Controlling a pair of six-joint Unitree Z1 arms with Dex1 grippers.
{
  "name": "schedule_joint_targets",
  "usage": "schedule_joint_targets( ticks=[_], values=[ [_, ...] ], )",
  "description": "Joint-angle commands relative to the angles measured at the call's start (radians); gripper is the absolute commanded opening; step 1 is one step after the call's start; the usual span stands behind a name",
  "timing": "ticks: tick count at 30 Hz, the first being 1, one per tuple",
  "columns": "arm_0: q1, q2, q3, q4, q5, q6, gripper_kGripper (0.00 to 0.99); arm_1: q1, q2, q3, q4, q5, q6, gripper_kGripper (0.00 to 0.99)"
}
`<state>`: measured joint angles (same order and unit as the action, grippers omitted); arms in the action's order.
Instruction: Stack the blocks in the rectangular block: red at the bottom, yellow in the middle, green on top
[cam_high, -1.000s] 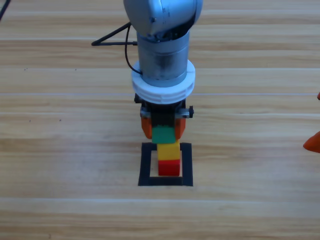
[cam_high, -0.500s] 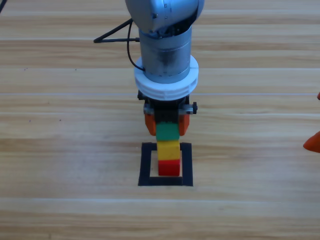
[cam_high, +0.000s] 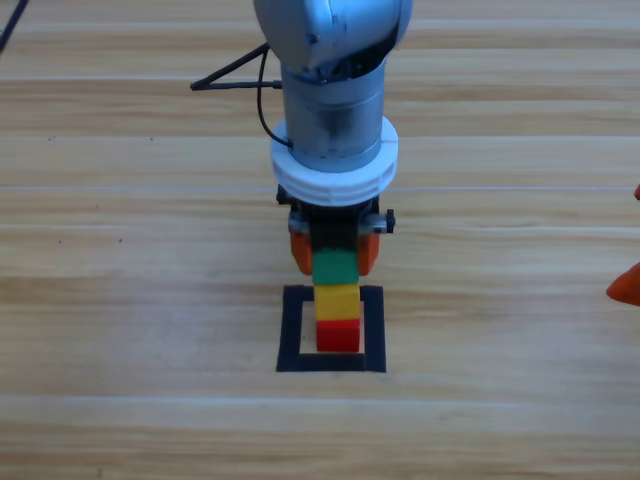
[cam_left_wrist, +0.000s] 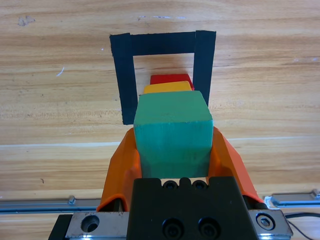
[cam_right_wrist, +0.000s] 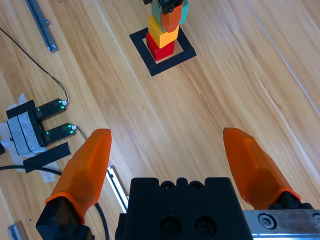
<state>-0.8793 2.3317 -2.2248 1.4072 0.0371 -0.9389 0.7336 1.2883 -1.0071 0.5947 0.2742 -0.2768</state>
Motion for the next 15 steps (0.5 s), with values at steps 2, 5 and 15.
schedule_joint_targets(
  ticks=[2, 5, 15],
  values=[
    [-0.027, 0.054, 0.013, 0.006, 0.003, -0.006, 0.003, -0.028, 0.049, 0.031, -0.004, 0.017, -0.005, 0.982],
    [-0.027, 0.054, 0.013, 0.006, 0.004, -0.006, 0.003, -0.028, 0.049, 0.031, -0.004, 0.017, -0.005, 0.982],
    [-0.035, 0.018, 0.016, 0.006, 0.004, -0.004, 0.914, -0.028, 0.048, 0.031, -0.004, 0.017, -0.007, 0.982]
  ],
)
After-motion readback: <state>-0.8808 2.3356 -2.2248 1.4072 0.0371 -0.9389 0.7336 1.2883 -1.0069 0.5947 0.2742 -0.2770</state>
